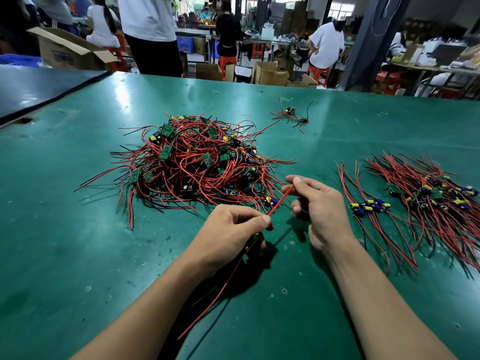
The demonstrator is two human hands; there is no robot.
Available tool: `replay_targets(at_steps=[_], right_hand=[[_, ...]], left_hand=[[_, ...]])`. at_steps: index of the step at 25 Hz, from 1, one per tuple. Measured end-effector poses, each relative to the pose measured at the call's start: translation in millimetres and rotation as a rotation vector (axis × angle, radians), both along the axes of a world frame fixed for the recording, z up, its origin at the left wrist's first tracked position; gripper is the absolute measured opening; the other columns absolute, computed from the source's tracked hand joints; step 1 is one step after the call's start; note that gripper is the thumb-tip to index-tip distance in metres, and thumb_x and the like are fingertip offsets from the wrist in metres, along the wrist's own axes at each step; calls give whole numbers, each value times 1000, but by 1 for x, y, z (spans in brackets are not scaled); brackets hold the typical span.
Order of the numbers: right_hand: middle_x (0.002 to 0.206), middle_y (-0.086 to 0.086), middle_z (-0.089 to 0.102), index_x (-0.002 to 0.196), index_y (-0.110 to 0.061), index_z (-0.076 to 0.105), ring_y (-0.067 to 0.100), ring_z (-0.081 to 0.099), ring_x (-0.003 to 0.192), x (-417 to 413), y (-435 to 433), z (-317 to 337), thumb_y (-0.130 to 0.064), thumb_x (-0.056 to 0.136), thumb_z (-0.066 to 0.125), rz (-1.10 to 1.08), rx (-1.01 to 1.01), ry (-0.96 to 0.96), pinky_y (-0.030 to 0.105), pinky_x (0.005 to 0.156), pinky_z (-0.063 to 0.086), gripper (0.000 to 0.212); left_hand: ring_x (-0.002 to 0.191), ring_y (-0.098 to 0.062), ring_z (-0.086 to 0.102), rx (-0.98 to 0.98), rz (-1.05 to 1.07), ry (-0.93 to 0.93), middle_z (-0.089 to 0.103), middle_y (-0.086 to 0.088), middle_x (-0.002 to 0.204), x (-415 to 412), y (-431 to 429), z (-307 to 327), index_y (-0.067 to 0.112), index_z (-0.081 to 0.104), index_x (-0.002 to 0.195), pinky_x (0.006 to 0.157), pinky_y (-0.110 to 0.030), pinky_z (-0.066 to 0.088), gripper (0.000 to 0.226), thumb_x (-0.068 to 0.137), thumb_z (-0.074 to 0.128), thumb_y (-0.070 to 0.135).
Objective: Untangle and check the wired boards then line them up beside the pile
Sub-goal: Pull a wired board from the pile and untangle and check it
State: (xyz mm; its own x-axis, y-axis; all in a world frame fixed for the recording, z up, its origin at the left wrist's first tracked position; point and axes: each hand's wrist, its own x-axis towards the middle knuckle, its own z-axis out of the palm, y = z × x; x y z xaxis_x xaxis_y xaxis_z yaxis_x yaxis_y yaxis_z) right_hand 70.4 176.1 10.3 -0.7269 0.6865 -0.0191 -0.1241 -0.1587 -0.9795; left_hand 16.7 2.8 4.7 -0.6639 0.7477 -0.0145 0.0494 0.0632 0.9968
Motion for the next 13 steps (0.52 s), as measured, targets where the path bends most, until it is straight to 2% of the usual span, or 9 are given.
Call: replay_targets(at_steps=[3,6,10,13], right_hand=[[70,0,71,91,-7,72,8,41,37,-1,1,-2,-9,100,57,2,61,-5,18,41,33,17],[78,1,75,94,-10,73,9,46,39,1,1,-3,-17,99,61,19,85,-20,17,41,38,14],[93,0,79,104,-16,70,9,56,47,3,2,0,-49,93,63,93,0,-134,18,43,41,35],[86,-1,78,103,-15,68,8,57,46,3,0,3,-51,93,61,107,13,-170,18,41,41,38]], left_hand=[[48,-14,56,-29,-6,4,69,-6,60,0,0,0,15,75,80,48,-17,42,19,91,66,27],[52,-17,59,-19,19,-24,70,-8,64,1,0,0,12,74,83,50,-19,46,21,93,64,27],[61,-23,68,82,81,-257,74,-14,78,2,2,7,7,70,98,56,-27,55,38,96,53,41],[73,-29,72,96,90,-360,76,-15,92,-1,2,12,9,67,108,62,-30,57,55,98,37,54]])
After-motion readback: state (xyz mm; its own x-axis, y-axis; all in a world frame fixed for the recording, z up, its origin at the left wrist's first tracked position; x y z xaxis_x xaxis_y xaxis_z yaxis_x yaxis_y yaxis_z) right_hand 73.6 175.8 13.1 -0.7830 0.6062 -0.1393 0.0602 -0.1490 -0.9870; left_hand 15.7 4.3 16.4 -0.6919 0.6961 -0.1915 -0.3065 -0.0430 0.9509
